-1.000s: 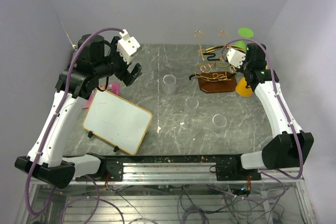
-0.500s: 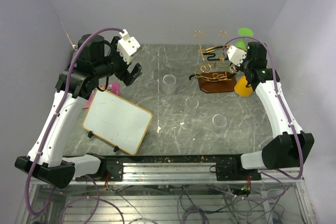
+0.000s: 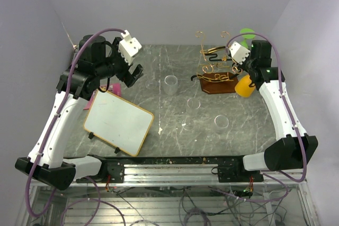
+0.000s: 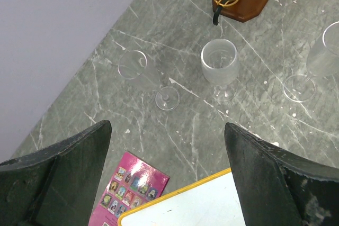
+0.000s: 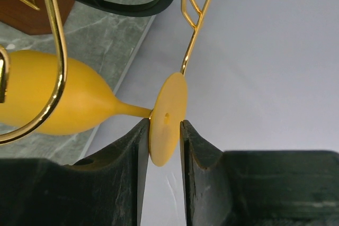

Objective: Place the wine glass upside down on the wine glass rack

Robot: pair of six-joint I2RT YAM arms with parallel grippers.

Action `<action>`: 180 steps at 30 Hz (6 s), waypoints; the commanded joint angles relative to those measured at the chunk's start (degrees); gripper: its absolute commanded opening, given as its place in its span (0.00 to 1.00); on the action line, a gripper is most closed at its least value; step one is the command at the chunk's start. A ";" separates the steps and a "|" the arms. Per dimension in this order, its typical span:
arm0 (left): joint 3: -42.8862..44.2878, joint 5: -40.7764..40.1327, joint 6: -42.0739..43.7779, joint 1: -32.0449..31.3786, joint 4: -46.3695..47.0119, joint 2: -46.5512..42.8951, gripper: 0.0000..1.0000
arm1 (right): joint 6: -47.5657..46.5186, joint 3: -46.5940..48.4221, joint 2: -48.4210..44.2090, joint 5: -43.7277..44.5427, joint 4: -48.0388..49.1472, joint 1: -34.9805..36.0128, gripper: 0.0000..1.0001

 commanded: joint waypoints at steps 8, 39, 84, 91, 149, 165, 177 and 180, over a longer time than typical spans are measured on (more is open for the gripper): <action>-1.25 0.99 0.93 0.36 0.28 -0.74 0.99 | 4.12 3.06 -0.66 -7.46 -5.17 0.38 0.30; 4.38 -18.97 -18.20 1.21 14.68 19.37 0.98 | 22.95 18.30 -7.26 -32.54 -11.41 0.27 0.70; 31.51 -15.12 -13.46 1.42 -3.50 47.88 0.13 | 22.47 15.07 -4.23 -29.79 -11.06 0.26 0.69; 31.14 -14.12 -12.71 1.63 -3.45 43.28 0.07 | 24.36 16.09 -3.72 -27.11 -9.73 0.25 0.71; 18.49 8.63 -41.78 4.45 27.81 9.02 0.07 | 94.15 19.32 11.83 -63.19 30.73 9.79 0.53; 18.21 9.34 -41.11 4.49 28.41 9.40 0.07 | 93.94 20.66 14.61 -61.16 30.12 12.45 0.18; 15.69 11.77 -43.55 4.49 29.56 8.25 0.24 | 91.51 22.67 14.83 -57.21 26.52 10.37 0.00; 15.58 11.84 -43.88 4.50 29.26 7.77 0.37 | 90.92 22.33 14.55 -56.85 26.67 9.36 0.00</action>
